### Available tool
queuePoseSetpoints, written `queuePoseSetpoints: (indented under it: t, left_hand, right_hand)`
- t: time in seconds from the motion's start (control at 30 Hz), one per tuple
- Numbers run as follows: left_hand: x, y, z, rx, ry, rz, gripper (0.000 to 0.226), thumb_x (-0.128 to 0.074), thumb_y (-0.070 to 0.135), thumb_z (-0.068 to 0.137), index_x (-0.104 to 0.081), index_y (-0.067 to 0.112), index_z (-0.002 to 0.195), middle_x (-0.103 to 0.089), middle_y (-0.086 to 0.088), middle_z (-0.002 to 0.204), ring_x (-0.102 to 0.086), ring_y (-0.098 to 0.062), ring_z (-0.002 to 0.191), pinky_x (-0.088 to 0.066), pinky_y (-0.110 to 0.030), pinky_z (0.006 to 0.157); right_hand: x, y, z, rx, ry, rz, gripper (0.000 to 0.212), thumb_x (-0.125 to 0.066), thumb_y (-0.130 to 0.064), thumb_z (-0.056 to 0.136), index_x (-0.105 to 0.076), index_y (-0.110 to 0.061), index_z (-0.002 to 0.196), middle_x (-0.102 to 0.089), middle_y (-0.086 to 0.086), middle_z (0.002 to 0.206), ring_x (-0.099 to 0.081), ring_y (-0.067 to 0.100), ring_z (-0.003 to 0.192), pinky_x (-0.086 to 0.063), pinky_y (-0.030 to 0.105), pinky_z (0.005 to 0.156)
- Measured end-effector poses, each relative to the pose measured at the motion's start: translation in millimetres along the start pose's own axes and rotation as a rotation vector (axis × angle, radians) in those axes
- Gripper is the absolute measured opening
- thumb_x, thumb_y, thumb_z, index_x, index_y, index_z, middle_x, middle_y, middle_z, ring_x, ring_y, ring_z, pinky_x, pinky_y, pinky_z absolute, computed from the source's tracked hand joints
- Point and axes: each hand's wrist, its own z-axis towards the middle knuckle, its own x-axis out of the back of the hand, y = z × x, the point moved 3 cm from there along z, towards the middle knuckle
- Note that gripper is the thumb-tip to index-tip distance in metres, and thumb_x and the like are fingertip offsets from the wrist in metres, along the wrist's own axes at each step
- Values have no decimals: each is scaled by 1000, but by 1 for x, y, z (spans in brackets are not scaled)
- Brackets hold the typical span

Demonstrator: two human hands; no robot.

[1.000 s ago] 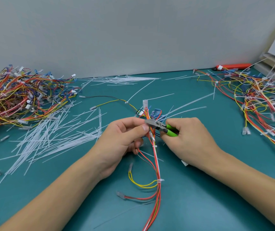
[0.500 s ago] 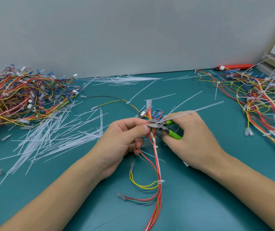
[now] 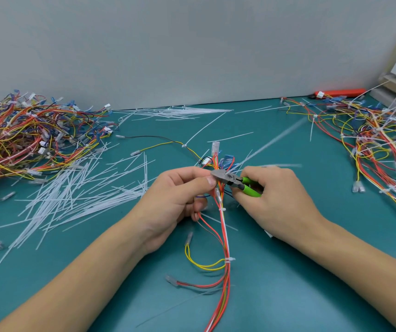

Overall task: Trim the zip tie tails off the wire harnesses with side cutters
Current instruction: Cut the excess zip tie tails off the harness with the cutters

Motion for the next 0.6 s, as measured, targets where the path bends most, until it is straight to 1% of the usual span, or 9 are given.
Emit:
queuePoseSetpoints:
  t: [0.03, 0.1, 0.2, 0.3, 0.37, 0.43, 0.5, 0.6]
  left_hand:
    - [0, 0, 0, -1, 3, 3, 8, -69, 21, 86, -74, 21, 80, -66, 4, 72, -45, -9, 50, -41, -19, 48]
    - [0, 0, 0, -2, 14, 10, 11, -68, 18, 90, -74, 21, 82, -66, 4, 74, -45, -9, 51, -41, -19, 48]
    - [0, 0, -1, -4, 16, 19, 13, -67, 16, 93, -74, 22, 83, -67, 3, 76, -46, -9, 51, -42, -19, 48]
    - [0, 0, -2, -10, 10, 17, 9, -70, 17, 92, -75, 21, 86, -68, 3, 78, -46, -10, 52, -43, -19, 49]
    - [0, -1, -1, -8, 7, 11, 11, -69, 16, 93, -76, 22, 88, -68, 4, 78, -47, -9, 52, -43, -19, 49]
    - [0, -1, -1, 0, 8, 3, 14, -67, 16, 94, -78, 23, 88, -68, 5, 78, -47, -9, 52, -43, -18, 49]
    - [1, -1, 0, 6, 11, -6, 12, -68, 18, 91, -79, 23, 89, -68, 4, 78, -48, -8, 52, -43, -18, 49]
    - [2, -1, 0, 9, 4, -19, 11, -70, 24, 86, -79, 21, 92, -68, 4, 78, -47, -8, 53, -43, -19, 49]
  right_hand:
    - [0, 1, 0, 1, -1, 6, 27, -59, -38, 80, -45, -17, 69, -48, 0, 62, -41, 21, 63, -34, 36, 55]
    - [-1, 2, 0, 0, -17, 1, 29, -56, -39, 81, -43, -15, 71, -46, 3, 61, -38, 25, 58, -36, 35, 50]
    - [-2, 3, -1, 3, -11, 11, 28, -56, -38, 81, -41, -17, 70, -44, 2, 60, -35, 25, 57, -35, 35, 50]
    - [-1, 2, -1, 13, -3, 36, 27, -60, -36, 82, -44, -21, 67, -47, -3, 59, -37, 19, 56, -35, 35, 51]
    - [0, 2, 1, 27, -12, 11, 20, -58, -38, 82, -55, -21, 70, -53, -5, 63, -47, 18, 65, -41, 36, 59]
    - [0, 1, 3, 42, -40, -25, 18, -56, -37, 82, -66, -22, 80, -60, -8, 73, -52, 20, 78, -46, 38, 72]
    - [1, 0, 4, 44, -51, -27, 13, -61, -33, 83, -72, -30, 90, -66, -14, 83, -54, 20, 88, -48, 40, 85]
    - [2, 0, 2, 27, -20, 5, 24, -70, -25, 84, -75, -36, 105, -69, -19, 96, -55, 16, 98, -48, 43, 92]
